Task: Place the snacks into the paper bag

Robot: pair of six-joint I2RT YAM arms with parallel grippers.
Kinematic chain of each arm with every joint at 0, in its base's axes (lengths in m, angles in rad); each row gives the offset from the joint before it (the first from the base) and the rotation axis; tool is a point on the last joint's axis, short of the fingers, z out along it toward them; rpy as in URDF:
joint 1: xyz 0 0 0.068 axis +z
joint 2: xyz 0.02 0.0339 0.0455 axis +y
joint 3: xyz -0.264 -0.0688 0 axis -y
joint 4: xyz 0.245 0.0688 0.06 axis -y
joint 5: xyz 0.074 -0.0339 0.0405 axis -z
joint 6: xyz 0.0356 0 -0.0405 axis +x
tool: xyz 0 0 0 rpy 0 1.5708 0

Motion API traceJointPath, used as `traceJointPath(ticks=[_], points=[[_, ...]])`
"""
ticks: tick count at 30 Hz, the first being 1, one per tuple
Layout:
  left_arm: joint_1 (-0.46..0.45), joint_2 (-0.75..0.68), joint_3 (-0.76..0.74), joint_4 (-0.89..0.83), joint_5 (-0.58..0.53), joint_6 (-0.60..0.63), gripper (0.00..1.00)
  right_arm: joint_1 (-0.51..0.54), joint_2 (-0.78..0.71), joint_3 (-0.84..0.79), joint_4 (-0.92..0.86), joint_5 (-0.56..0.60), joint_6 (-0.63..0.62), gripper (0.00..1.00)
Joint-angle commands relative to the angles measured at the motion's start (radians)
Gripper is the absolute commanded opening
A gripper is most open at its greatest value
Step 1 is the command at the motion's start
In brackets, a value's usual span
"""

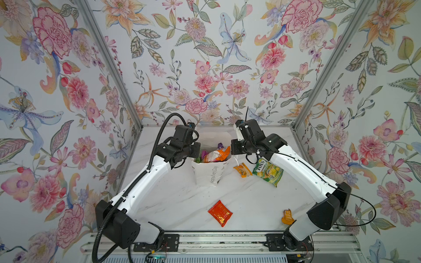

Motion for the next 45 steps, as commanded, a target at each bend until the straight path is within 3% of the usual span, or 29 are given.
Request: traceJointPath(ticks=[1,9,18,30,41,45], points=[[-0.007,-0.033,0.003,0.036,-0.013,0.017,0.0,-0.029,-0.03,-0.029,0.086,-0.001,0.038,0.0],[-0.033,-0.025,0.049,0.039,-0.02,0.019,0.0,0.061,0.005,0.054,0.093,-0.039,0.001,0.0],[-0.032,-0.007,0.024,0.037,-0.03,0.005,0.0,0.071,-0.021,0.017,0.104,-0.056,-0.015,0.02],[-0.033,-0.089,-0.099,0.142,-0.074,0.034,0.0,0.027,-0.106,-0.023,0.112,-0.048,-0.009,0.5],[-0.03,-0.115,-0.144,0.173,-0.106,0.065,0.0,0.014,-0.305,-0.091,0.112,0.068,-0.033,0.99],[-0.031,-0.128,-0.157,0.182,-0.122,0.075,0.0,-0.033,-0.398,-0.186,0.133,0.135,-0.032,0.99]])
